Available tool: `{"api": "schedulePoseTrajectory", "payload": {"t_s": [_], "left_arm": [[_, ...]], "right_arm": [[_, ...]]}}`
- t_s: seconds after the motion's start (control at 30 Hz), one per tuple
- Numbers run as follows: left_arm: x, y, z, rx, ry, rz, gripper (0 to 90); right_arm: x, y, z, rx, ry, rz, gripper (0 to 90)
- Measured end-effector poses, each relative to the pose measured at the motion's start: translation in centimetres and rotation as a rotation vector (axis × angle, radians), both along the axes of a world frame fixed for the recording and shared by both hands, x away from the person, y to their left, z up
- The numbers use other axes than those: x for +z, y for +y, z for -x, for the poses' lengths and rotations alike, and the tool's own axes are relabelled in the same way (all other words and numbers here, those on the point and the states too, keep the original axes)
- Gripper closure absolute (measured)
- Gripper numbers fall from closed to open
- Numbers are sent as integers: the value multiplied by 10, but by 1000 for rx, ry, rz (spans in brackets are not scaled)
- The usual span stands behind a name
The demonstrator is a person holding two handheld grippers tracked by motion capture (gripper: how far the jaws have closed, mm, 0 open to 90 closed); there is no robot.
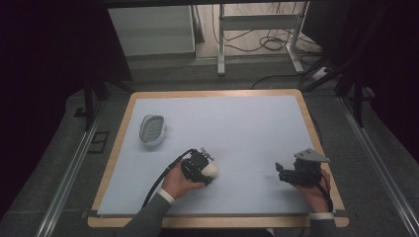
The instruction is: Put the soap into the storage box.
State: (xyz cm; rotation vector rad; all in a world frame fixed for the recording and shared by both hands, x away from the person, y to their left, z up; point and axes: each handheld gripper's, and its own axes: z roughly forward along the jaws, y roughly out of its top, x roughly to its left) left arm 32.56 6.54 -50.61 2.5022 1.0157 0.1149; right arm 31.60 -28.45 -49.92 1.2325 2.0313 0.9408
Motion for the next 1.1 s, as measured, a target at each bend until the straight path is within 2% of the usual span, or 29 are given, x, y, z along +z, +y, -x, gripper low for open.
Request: {"api": "schedulePoseTrajectory", "payload": {"t_s": [0.37,0.6,1.0,1.07,1.1], "left_arm": [[16,15,-2,-9,-2,52,496],[19,20,-4,-9,-9,55,497],[34,35,-5,13,-41,97,497],[37,42,-7,17,-38,123,497],[37,42,-7,17,-38,123,497]], "right_arm": [[-1,0,0,-1,2,4,93],[-1,-1,-1,-5,3,5,93],[-2,-2,-1,-9,2,8,93],[-2,-2,-1,-9,4,6,93],[-2,-2,-1,-9,4,6,93]]}}
